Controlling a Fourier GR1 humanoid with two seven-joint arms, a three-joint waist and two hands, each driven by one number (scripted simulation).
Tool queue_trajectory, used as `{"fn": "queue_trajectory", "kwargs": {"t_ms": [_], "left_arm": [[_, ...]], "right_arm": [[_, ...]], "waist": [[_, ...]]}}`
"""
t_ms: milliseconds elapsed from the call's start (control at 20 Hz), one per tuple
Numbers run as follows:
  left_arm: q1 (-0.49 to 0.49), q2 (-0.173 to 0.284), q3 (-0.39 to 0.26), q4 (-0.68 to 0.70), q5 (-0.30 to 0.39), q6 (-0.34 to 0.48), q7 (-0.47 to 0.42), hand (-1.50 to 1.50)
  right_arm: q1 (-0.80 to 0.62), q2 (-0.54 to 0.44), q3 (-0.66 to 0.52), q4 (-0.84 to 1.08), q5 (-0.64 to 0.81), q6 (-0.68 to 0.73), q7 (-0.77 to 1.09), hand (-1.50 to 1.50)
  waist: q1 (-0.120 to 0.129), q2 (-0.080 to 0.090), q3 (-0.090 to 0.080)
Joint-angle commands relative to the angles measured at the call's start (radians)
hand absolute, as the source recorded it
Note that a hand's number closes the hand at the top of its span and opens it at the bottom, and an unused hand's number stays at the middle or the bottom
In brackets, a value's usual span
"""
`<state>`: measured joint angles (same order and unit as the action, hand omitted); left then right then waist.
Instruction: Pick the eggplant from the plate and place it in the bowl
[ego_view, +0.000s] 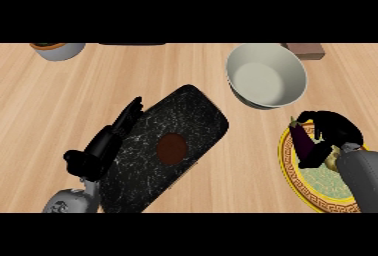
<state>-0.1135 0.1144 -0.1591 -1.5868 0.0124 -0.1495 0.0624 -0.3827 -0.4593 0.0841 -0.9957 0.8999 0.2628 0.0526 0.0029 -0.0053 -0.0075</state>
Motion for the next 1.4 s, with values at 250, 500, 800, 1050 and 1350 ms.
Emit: {"fn": "queue_trajectory", "kwargs": {"t_ms": [250, 500, 800, 1050, 1350], "left_arm": [[-0.032, -0.006, -0.008, -0.002, -0.010, -0.012, 0.035, 0.00], [-0.058, -0.010, 0.027, 0.038, -0.010, 0.003, 0.023, 0.00], [-0.013, -0.036, -0.006, 0.027, -0.040, 0.017, -0.014, 0.00], [-0.025, 0.022, 0.051, 0.029, 0.012, -0.042, -0.003, 0.00], [0.003, 0.005, 0.038, -0.028, 0.006, -0.031, 0.029, 0.00]], "right_arm": [[-0.117, 0.281, 0.262, -0.142, 0.110, 0.055, 0.049, 1.50], [-0.187, 0.453, 0.388, -0.226, 0.218, 0.039, 0.299, 1.50], [-0.250, 0.458, 0.331, -0.313, 0.255, -0.113, 0.352, 1.50], [-0.245, 0.459, 0.248, -0.508, 0.154, -0.201, 0.373, 1.50], [-0.354, 0.443, 0.044, -0.446, 0.039, -0.223, 0.355, 1.50]], "waist": [[0.027, 0.005, 0.007], [0.001, 0.002, 0.006], [-0.001, 0.004, 0.007], [-0.010, 0.003, 0.008], [0.004, 0.006, 0.008]]}}
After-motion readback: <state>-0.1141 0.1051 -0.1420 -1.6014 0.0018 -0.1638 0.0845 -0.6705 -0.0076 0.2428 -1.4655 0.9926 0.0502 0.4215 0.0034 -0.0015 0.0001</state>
